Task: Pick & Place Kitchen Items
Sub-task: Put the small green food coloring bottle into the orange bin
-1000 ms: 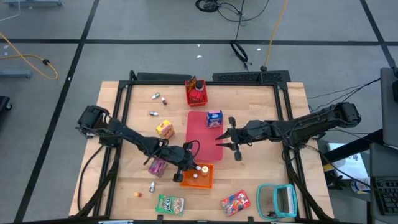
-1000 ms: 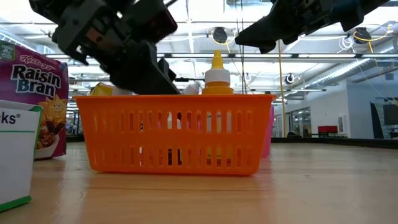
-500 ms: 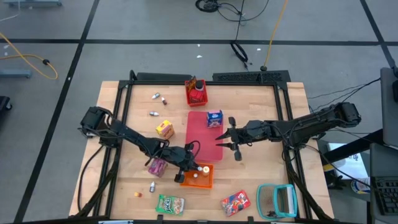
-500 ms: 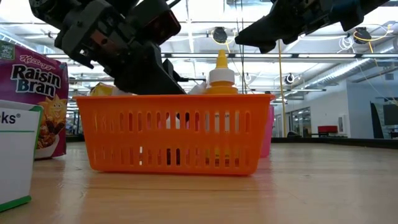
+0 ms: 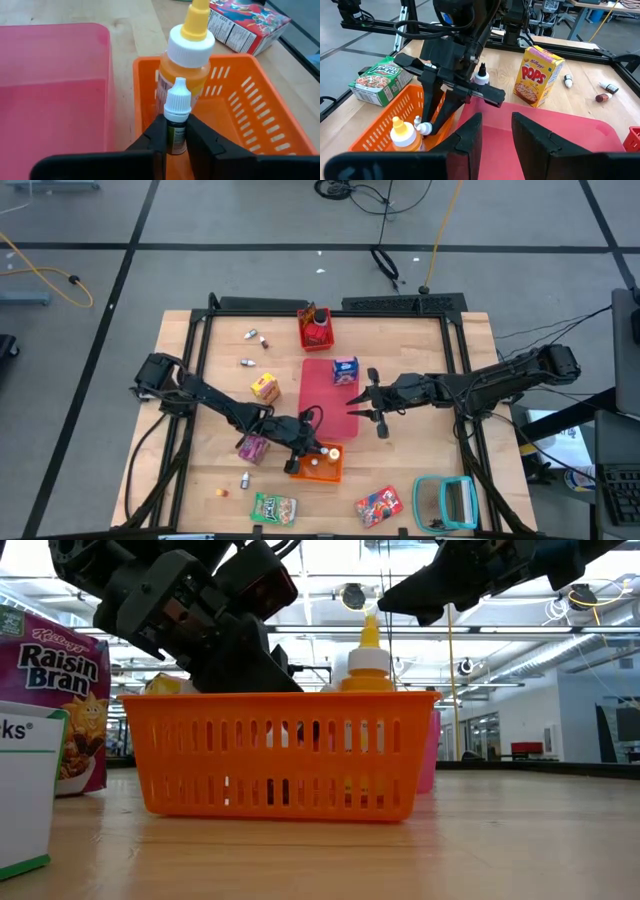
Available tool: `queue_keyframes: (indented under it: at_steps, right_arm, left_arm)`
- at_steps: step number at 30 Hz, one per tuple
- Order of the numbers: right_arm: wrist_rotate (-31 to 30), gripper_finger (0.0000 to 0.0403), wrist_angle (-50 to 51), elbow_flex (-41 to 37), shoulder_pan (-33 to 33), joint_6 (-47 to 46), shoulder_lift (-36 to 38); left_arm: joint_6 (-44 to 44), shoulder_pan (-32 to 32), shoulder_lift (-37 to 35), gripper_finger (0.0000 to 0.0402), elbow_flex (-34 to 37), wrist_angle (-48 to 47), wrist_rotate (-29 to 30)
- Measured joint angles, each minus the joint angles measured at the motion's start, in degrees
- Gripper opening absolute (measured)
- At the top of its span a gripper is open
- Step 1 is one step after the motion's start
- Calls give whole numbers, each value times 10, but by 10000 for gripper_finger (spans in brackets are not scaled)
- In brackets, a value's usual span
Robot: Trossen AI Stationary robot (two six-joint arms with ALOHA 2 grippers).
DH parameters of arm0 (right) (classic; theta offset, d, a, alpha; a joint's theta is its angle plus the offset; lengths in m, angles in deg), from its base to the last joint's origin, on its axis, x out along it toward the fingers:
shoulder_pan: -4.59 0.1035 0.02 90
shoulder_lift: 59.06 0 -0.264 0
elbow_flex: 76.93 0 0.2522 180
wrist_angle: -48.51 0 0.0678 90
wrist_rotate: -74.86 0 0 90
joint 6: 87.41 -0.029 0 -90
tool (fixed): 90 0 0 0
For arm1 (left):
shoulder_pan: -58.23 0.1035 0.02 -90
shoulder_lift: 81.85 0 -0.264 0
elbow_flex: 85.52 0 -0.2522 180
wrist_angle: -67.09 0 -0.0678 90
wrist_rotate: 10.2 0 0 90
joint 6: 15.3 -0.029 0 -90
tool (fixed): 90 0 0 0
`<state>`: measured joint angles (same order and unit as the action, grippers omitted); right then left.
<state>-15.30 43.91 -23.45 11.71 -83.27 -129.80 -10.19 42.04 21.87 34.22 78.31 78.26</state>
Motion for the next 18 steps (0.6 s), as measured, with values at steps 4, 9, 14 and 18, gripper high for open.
queue_keyframes:
  at_steps: [4, 9, 14, 18]
  right_arm:
    - [0, 100, -6, -5, 0, 0, 0]
    - [0, 100, -12, -16, 0, 0, 0]
    - [0, 100, -34, -18, 0, -4, 0]
    - [0, 100, -38, -18, 0, -2, 0]
  left_arm:
    - [0, 0, 0, 58, 0, 0, 0]
    - [-1, 0, 1, 60, 0, 9, 1]
    - [-1, 0, 1, 61, 1, 12, 1]
    - [11, 0, 1, 62, 1, 13, 9]
